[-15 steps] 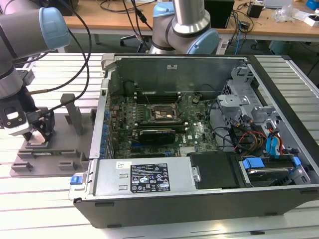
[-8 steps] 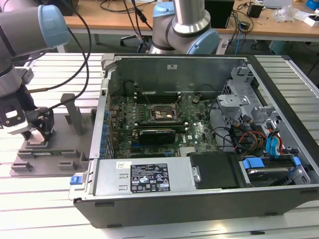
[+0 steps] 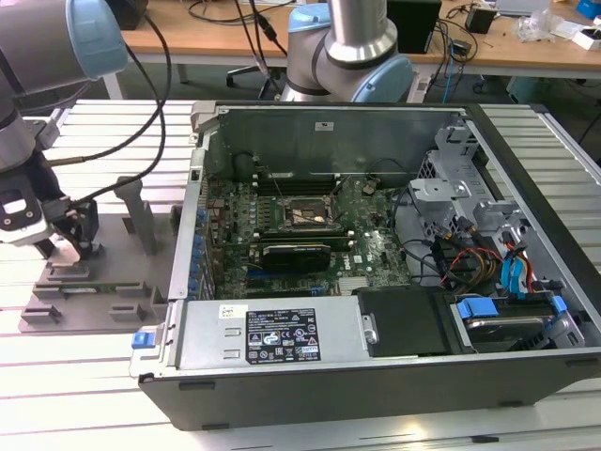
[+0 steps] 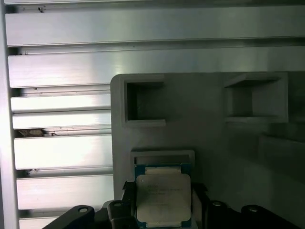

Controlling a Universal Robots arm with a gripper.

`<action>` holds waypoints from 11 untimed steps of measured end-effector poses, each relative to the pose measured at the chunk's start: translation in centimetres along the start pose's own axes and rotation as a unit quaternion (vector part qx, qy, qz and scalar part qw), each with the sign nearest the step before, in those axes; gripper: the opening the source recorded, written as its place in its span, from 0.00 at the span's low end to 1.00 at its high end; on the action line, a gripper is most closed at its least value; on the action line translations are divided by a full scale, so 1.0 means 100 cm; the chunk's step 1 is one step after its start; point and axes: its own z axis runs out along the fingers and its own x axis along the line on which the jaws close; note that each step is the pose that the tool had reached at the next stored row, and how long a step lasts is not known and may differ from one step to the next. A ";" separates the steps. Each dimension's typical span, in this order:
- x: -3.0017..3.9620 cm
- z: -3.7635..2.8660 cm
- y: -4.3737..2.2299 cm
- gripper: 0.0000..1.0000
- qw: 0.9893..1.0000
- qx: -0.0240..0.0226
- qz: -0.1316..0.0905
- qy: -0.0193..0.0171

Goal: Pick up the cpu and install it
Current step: 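Pick up the cpu and move it towards the insertion slot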

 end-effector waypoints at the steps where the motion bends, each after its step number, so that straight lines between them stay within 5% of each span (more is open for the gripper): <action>1: 0.0000 -0.0020 0.0000 0.55 1.000 0.000 0.000 0.000; 11: -0.0006 -0.0244 -0.0007 0.55 1.000 0.000 0.000 0.000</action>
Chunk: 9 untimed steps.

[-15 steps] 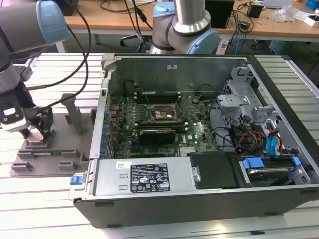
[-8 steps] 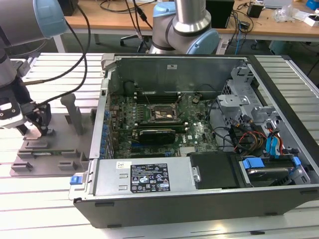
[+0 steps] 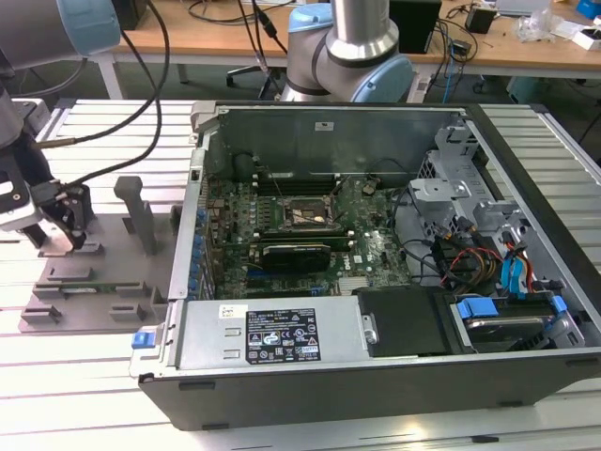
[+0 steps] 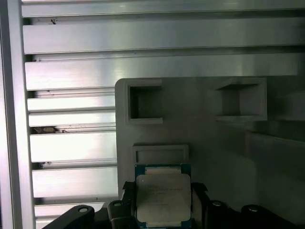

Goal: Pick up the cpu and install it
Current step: 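Pick up the cpu and move it towards the insertion slot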

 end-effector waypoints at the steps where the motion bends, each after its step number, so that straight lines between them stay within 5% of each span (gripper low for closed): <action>1: 0.0000 -0.0014 0.0000 0.55 1.000 0.000 0.000 0.000; 9: -0.0004 -0.0183 -0.0005 0.55 1.000 0.000 0.000 0.000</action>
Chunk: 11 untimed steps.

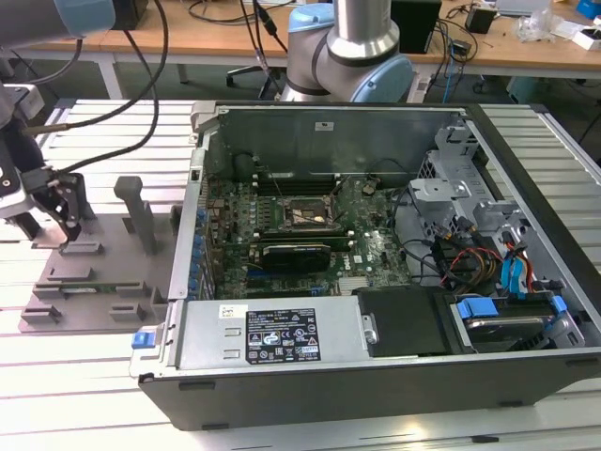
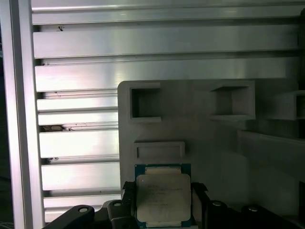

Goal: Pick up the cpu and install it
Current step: 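Pick up the cpu and move it towards the insertion slot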

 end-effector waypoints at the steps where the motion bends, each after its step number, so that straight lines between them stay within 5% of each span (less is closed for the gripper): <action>1: -0.0001 -0.0030 -0.0001 0.55 1.000 0.000 0.000 0.000; 11: -0.0004 -0.0173 -0.0005 0.55 1.000 0.000 0.000 0.000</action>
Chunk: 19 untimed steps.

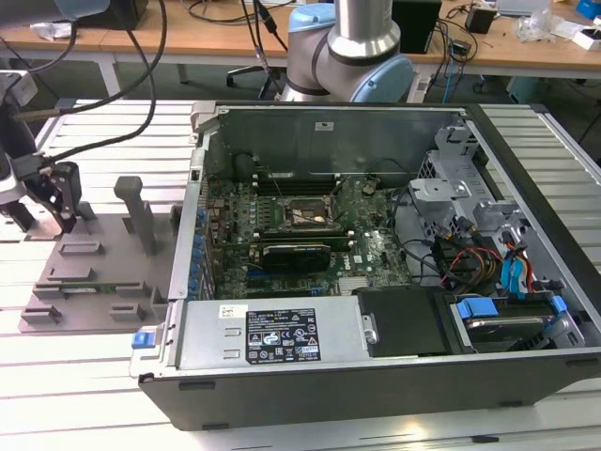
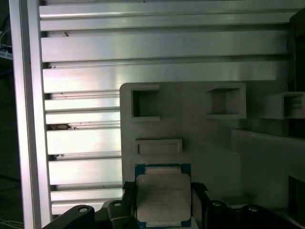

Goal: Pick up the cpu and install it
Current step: 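Pick up the cpu and move it towards the insertion slot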

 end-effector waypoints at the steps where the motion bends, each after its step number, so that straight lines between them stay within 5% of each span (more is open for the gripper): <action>1: 0.0000 -0.0014 -0.0001 0.55 1.000 0.000 0.000 0.000; 19: -0.0008 -0.0371 -0.0010 0.55 1.000 0.000 0.000 0.000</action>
